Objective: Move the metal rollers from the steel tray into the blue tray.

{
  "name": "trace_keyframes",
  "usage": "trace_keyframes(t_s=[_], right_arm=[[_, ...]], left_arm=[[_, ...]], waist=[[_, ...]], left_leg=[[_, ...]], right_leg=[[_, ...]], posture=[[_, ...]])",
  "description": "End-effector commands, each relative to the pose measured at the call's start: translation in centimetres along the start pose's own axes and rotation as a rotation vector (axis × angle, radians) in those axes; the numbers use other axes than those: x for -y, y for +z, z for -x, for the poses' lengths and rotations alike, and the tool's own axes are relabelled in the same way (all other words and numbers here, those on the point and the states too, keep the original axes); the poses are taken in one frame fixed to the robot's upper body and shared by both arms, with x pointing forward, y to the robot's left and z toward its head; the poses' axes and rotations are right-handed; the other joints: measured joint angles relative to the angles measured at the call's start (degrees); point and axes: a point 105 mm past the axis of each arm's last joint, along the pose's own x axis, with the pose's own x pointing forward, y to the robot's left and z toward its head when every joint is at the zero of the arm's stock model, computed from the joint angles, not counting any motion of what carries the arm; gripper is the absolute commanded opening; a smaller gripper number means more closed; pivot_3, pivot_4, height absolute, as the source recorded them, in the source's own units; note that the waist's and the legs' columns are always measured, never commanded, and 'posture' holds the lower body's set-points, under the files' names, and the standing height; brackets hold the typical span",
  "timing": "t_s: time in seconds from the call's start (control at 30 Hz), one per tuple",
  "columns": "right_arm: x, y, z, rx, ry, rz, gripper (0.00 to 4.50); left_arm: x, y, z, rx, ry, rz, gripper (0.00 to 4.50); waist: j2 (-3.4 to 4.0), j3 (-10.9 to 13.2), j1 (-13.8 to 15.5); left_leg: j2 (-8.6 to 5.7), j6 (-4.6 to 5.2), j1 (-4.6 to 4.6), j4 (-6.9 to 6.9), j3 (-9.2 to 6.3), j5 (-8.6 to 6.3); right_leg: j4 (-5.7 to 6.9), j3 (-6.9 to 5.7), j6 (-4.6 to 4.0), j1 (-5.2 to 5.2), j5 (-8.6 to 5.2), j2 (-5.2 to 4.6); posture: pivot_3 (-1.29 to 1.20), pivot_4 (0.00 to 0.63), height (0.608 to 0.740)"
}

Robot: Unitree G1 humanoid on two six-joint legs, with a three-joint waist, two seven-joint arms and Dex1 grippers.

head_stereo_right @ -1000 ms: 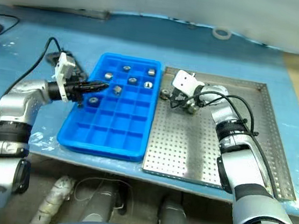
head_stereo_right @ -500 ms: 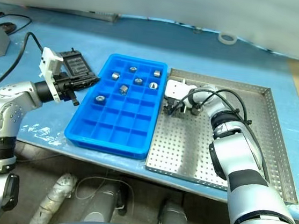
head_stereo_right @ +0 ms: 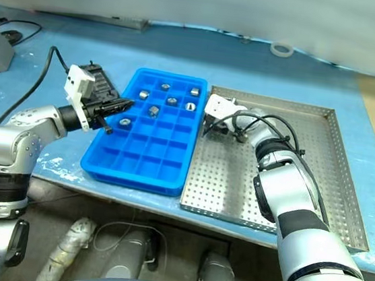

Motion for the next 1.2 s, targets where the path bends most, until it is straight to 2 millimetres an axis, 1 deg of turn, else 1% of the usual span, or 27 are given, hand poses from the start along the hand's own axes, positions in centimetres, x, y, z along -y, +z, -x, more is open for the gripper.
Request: trace_keyframes(t_s=[0.03,0.13,0.23,0.33,0.47,0.57,0.63,0.77,0.93,1.0,1.2], right_arm=[[2.2,1.9,0.6,0.063,-0.052,-0.086,2.89],[2.2,1.9,0.6,0.069,-0.053,-0.089,2.89],[1.7,1.8,0.3,0.071,-0.049,-0.082,2.89],[1.1,2.0,0.0,0.075,-0.041,-0.062,2.89],[1.0,2.3,-0.2,0.084,-0.061,-0.065,2.89],[1.3,2.6,-0.3,0.097,-0.097,-0.084,2.89],[1.4,2.6,-0.4,0.09,-0.113,-0.083,2.89],[1.0,1.9,-0.6,0.062,-0.126,-0.066,2.89],[0.8,1.4,-0.6,0.045,-0.151,-0.068,2.89],[0.7,1.1,-0.7,0.039,-0.157,-0.069,2.89],[0.2,0.7,-1.0,0.03,-0.18,-0.105,2.89]], left_arm=[[0.6,0.7,0.0,0.032,-0.018,-0.015,0.0],[0.6,0.6,-0.1,0.032,-0.019,-0.01,0.0],[0.3,0.4,-0.2,0.029,-0.007,-0.005,0.0],[0.3,0.4,-0.4,0.028,-0.008,-0.001,0.0],[0.3,0.3,-0.6,0.029,-0.009,0.005,0.0],[0.3,0.2,-0.7,0.029,-0.009,0.012,0.0],[0.4,-0.2,-0.9,0.024,-0.008,0.018,0.0],[0.6,-0.7,-1.1,0.009,-0.009,0.014,0.0],[0.4,-0.4,-1.2,0.019,-0.006,0.011,0.0],[0.3,-0.5,-1.2,0.019,-0.002,0.014,0.0],[0.2,-0.6,-1.4,0.019,0.004,0.014,0.0]], waist=[[-0.01,0.0,0.0],[-0.03,0.0,-0.3],[-0.04,-0.1,-0.6],[-0.04,-0.1,-0.7],[-0.02,0.0,-0.5],[0.0,0.0,-0.2],[0.0,0.0,-0.2],[-0.01,0.0,-0.3],[-0.02,0.0,-0.5],[-0.02,0.0,-0.5],[-0.02,0.0,-0.5]], left_leg=[[0.02,0.01,-0.05,0.0,0.0,0.0],[0.03,0.22,-0.44,0.05,0.0,0.04],[0.08,0.34,-1.15,0.27,-0.04,0.07],[0.13,0.52,-1.35,0.62,-0.06,-0.05],[0.12,0.77,-1.25,0.7,-0.03,-0.24],[0.15,0.48,-0.95,0.7,-0.03,-0.29],[0.13,0.34,-0.89,0.7,-0.03,-0.2],[0.14,0.24,-0.74,0.58,-0.03,-0.14],[0.14,0.22,-0.87,0.54,-0.04,-0.08],[0.14,0.39,-0.97,0.55,-0.05,0.0],[0.14,0.45,-0.99,0.6,-0.04,-0.04]], right_leg=[[-0.04,-0.01,0.0,-0.04,0.0,0.03],[-0.03,-0.05,0.0,-0.3,0.0,0.06],[0.11,-0.13,0.01,-0.88,0.01,0.1],[0.07,-0.19,-0.03,-0.91,-0.02,0.08],[0.04,-0.18,-0.06,-0.74,-0.03,0.04],[0.04,-0.18,-0.06,-0.43,-0.03,0.03],[0.1,-0.13,-0.07,-0.41,-0.02,0.03],[0.11,-0.13,-0.07,-0.33,-0.02,0.03],[0.1,-0.17,-0.06,-0.44,-0.01,0.05],[0.1,-0.19,-0.06,-0.53,-0.01,0.05],[0.1,-0.2,-0.06,-0.52,-0.01,0.04]], posture=[[0.18,0.15,0.74],[0.18,0.15,0.74],[0.18,0.15,0.74],[0.17,0.15,0.74],[0.17,0.15,0.74],[0.17,0.15,0.74],[0.17,0.15,0.74],[0.17,0.15,0.74],[0.17,0.15,0.74],[0.16,0.15,0.74],[0.16,0.15,0.74]])
